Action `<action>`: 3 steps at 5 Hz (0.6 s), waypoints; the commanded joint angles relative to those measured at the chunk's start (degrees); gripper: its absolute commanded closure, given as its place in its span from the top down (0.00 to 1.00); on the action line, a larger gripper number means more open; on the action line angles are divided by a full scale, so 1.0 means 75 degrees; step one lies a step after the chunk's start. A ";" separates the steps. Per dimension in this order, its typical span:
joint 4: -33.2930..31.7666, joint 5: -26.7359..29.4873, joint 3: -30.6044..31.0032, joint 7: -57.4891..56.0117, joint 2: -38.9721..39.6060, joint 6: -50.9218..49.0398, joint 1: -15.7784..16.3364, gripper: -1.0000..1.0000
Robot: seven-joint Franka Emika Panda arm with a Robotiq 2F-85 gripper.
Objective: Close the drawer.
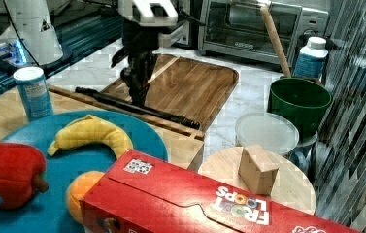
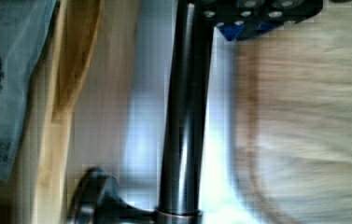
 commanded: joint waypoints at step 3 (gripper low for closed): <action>0.1729 -0.0176 -0.0643 -0.0949 0.0655 -0.0387 -0.1376 0.00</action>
